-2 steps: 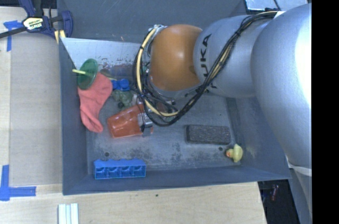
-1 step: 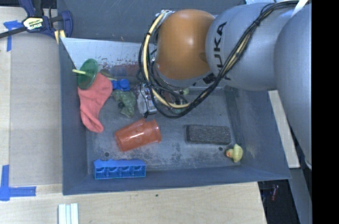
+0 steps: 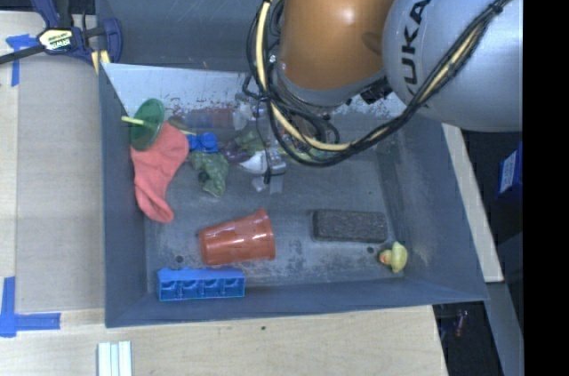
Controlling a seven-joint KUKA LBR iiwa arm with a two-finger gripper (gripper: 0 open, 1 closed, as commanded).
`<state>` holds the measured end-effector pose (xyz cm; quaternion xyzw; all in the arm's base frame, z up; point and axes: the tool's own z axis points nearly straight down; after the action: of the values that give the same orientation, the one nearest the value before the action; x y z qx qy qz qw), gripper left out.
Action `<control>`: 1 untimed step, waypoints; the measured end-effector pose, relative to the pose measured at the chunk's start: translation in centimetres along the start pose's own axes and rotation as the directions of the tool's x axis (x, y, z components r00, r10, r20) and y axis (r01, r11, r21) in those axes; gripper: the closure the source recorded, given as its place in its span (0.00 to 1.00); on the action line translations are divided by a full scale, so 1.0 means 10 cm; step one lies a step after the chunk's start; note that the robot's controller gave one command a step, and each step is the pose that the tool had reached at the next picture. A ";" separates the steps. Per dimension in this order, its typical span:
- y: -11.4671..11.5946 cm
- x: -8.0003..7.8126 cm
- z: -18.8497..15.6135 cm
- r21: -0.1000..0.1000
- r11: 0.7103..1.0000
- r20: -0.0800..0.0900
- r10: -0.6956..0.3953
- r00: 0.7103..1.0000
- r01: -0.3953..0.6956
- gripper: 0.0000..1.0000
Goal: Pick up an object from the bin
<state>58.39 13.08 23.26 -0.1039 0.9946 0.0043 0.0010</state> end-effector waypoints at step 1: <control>0.00 0.00 0.00 0.000 1.000 -0.001 0.001 1.000 -0.001 0.00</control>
Offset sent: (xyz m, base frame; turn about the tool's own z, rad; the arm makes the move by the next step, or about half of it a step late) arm -0.0358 -0.0226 -0.0310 -0.2318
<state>58.37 13.05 23.23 -0.1035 0.9946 0.0043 0.0006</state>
